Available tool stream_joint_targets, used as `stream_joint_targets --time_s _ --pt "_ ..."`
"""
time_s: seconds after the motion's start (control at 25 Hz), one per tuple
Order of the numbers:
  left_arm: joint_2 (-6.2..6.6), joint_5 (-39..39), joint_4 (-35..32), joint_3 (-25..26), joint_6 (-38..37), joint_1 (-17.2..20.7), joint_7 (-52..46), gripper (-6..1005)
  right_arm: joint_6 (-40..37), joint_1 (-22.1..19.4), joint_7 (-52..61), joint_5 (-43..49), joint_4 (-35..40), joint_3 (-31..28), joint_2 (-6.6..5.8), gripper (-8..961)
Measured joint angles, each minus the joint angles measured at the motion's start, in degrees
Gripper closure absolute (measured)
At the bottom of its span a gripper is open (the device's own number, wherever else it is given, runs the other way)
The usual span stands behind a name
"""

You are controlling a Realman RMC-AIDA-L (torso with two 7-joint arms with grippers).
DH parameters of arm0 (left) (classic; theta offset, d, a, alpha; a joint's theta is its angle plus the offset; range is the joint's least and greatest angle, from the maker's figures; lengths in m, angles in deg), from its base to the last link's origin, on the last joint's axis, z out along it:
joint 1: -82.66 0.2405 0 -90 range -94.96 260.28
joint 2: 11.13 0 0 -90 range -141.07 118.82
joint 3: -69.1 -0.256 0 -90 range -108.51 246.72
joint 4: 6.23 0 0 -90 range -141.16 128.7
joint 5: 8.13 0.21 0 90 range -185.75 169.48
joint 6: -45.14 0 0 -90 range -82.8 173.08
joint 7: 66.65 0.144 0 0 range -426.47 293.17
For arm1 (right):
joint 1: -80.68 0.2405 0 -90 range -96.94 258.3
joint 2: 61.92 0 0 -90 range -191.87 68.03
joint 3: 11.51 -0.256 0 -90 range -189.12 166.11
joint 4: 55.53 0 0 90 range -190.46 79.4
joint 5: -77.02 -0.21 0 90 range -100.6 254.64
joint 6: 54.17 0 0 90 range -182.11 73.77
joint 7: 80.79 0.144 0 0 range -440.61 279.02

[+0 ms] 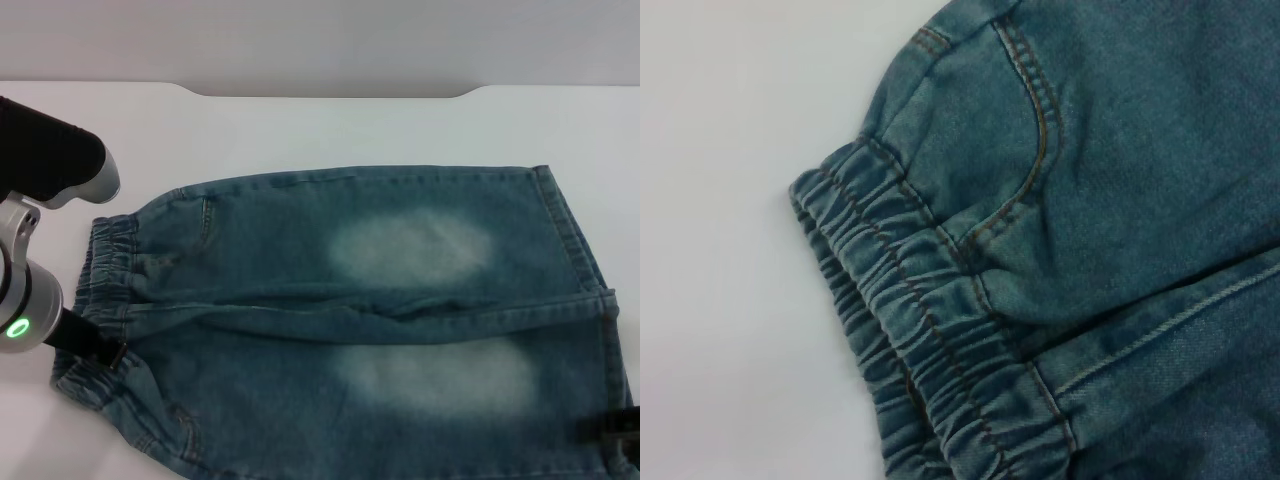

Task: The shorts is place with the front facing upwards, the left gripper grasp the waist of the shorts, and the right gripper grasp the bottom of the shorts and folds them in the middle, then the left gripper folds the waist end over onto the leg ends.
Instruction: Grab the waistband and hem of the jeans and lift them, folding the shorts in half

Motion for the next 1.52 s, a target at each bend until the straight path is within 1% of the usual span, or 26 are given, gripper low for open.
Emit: stream_joint_targets --time_s 0.12,0.36,0.84,1.0,1.28,1.52 --pt "0.0 0.0 0.0 0.0 0.0 -0.01 0.0 954 -0.01 0.1 -0.1 0.0 -0.11 1.11 0.02 321" --pt "0.0 0.01 -0.07 0.05 0.0 -0.03 0.02 954 0.14 0.27 -2.27 -0.8 -1.31 1.1 -0.17 355" --pt "0.0 0.12 -0.48 0.43 -1.04 0.24 0.07 955 1.12 0.93 -2.97 -2.32 -0.73 1.46 -0.2 800" --pt "0.07 0.11 -0.4 0.45 -1.2 0.46 0.08 955 1.19 0.95 -2.98 -2.63 0.6 1.23 -0.28 949" --pt "0.09 0.11 -0.35 0.45 -1.45 0.62 0.09 955 1.25 0.62 -2.94 -3.16 2.78 0.51 -0.37 950" --pt "0.13 0.11 0.55 0.75 -2.66 0.92 0.09 955 1.57 0.91 -3.01 -3.49 5.64 -2.91 -0.52 950"
